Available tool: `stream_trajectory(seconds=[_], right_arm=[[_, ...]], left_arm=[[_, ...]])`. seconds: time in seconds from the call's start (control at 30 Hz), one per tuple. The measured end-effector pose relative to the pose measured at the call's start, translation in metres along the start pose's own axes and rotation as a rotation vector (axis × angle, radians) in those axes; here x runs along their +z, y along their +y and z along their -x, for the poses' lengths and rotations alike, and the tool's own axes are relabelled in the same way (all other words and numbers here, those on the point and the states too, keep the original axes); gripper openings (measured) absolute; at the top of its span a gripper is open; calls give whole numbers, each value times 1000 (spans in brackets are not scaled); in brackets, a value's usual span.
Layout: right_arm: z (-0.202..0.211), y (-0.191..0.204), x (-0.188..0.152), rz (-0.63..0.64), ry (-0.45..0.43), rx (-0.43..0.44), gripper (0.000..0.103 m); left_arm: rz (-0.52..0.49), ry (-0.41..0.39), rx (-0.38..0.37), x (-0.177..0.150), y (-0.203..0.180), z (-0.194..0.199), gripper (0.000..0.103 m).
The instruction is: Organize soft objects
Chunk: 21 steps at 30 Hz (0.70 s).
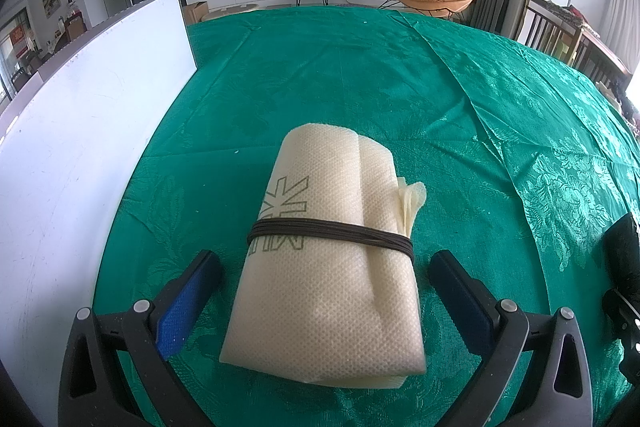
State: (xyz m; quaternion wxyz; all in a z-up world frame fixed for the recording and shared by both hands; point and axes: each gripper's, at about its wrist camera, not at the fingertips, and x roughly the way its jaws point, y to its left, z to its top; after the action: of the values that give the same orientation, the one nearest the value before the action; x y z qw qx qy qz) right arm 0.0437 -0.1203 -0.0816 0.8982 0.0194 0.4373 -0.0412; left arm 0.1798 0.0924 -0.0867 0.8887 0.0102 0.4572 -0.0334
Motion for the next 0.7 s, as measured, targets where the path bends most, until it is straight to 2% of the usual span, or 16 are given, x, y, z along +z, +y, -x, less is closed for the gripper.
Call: stream_trajectory(seconds=[0.17,0.2,0.3,0.37,0.43,0.47,0.5,0.53,0.57,0.6,0.63,0.7], right_arm=[[0,0,0,-4,0,7,81],[0,-1,-1,-6,0,14,81],[3,-4,-2,-7,12,64,82],[3,-12,3,-16,42,123,82],[1,-21,10,-47,83,173,82],[-2,-23,18,-69,133,195,82],[-6,-25,25,-73,179,202,82],[-10,-25,32,-62,229,197,77],[-11,-24,36,-49,256,193,47],[-10,-24,41,-40,264,199,40],[-10,-25,44,-44,268,183,39],[-4,-31,46,-67,250,170,38]], left_arm=[[0,1,-1,0,0,0,103],[-8,16,-6,2,1,-1,103],[-54,150,-59,14,4,-4,103],[-17,187,-119,18,12,-1,103],[23,199,-142,22,16,-1,103],[27,210,-143,24,15,-4,103],[13,216,-133,26,12,-5,99],[-21,210,-103,28,7,-6,75],[-59,191,-36,29,1,-4,60],[-85,175,-16,31,-3,-2,53],[-75,176,-46,33,-3,1,48],[-11,154,-126,32,5,19,45]])
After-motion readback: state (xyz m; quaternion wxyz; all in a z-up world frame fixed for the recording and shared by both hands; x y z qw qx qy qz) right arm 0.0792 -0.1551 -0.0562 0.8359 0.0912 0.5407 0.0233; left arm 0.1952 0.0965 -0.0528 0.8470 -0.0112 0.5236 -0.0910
